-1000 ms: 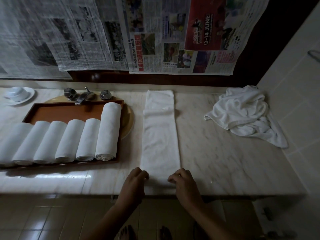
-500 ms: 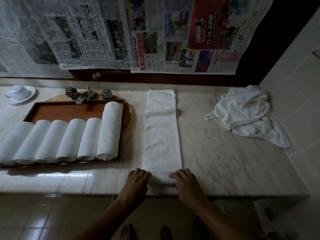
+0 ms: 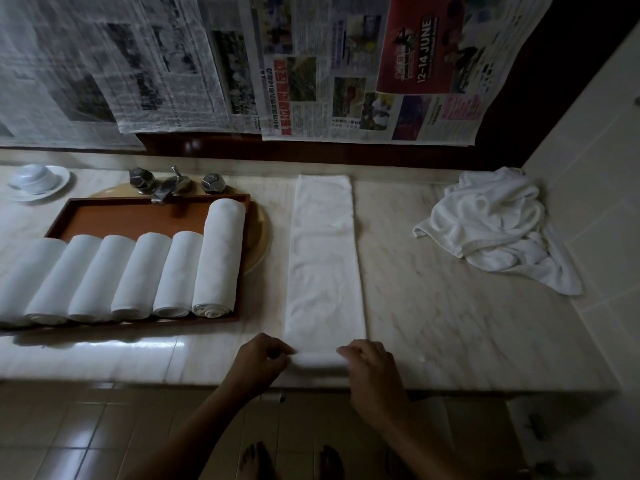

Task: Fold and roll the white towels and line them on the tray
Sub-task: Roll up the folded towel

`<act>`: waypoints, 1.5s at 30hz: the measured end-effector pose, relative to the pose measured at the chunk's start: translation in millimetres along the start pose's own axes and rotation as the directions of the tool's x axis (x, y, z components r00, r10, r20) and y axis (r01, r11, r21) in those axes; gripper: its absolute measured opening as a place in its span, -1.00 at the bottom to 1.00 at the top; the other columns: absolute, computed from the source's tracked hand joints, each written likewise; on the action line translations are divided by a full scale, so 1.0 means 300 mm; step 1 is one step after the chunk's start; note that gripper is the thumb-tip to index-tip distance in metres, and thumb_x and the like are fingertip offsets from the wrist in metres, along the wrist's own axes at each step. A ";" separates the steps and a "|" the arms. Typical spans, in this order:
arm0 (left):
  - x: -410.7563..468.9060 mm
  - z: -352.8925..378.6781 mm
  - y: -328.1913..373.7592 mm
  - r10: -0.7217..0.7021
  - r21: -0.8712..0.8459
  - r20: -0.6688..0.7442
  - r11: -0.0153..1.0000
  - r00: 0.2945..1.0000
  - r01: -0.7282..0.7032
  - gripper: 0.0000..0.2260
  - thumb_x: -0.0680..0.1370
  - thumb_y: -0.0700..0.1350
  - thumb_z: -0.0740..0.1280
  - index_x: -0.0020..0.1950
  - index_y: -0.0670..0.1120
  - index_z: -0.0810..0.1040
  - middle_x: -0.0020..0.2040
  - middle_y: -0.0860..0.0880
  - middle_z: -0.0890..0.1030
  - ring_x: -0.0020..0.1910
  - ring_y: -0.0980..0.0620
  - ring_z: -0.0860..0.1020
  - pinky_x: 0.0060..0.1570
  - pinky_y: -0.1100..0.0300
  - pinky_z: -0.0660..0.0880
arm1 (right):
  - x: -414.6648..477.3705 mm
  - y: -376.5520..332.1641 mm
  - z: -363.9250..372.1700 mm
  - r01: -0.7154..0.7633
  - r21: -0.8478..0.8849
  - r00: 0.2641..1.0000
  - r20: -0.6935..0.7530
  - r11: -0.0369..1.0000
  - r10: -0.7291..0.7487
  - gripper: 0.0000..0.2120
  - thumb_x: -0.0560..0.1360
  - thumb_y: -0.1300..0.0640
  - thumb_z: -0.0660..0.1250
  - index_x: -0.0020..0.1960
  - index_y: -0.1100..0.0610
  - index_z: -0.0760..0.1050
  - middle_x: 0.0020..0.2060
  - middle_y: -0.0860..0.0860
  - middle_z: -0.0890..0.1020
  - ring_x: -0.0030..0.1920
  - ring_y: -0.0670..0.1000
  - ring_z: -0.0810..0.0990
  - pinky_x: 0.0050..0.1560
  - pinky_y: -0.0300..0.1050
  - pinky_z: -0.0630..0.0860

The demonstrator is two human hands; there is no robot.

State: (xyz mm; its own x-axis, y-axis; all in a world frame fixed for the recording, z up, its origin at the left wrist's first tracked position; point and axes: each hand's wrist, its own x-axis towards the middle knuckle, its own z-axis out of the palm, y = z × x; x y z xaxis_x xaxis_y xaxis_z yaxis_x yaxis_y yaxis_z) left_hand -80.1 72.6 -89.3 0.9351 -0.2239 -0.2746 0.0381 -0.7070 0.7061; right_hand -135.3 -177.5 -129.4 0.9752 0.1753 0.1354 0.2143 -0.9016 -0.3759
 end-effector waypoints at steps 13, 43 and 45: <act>-0.098 0.273 0.025 0.354 0.534 0.015 0.788 0.935 -0.306 -0.31 0.34 -0.18 0.11 0.51 -0.18 0.44 0.51 -0.19 0.42 0.51 -0.19 0.38 0.49 -0.09 0.09 | -0.058 -0.035 0.095 0.110 -0.158 0.993 0.050 0.981 -0.103 -0.41 0.51 0.14 0.10 0.54 0.13 0.39 0.55 0.09 0.35 0.55 0.19 0.30 0.44 0.22 0.18; 0.007 0.106 -0.107 0.190 0.089 0.062 0.977 0.980 -0.195 -0.90 0.66 -0.04 0.27 0.12 0.05 0.58 0.07 0.14 0.46 0.00 0.18 0.49 -0.06 0.37 0.40 | 0.050 0.031 -0.078 -0.117 0.033 0.942 0.320 0.993 0.100 -0.66 0.57 -0.12 0.08 0.19 -0.12 0.56 0.18 -0.15 0.52 0.20 0.00 0.44 0.21 0.02 0.39; 0.022 0.104 -0.100 0.121 0.068 0.048 0.990 0.991 -0.124 -0.92 0.66 -0.03 0.31 0.10 0.08 0.59 0.04 0.13 0.46 -0.02 0.17 0.50 -0.11 0.41 0.37 | 0.040 0.007 -0.067 -0.092 -0.081 0.967 0.232 0.993 0.108 -0.72 0.52 -0.03 0.27 0.20 -0.11 0.58 0.21 -0.10 0.54 0.21 0.05 0.47 0.20 0.07 0.45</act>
State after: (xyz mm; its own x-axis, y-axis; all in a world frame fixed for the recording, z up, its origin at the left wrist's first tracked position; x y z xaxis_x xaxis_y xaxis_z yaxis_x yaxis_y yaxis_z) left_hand -85.9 71.5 -132.6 0.9148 -0.3399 -0.2184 -0.1024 -0.7180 0.6885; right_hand -124.2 -185.3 -110.1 0.9790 0.1637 -0.1219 0.1188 -0.9427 -0.3116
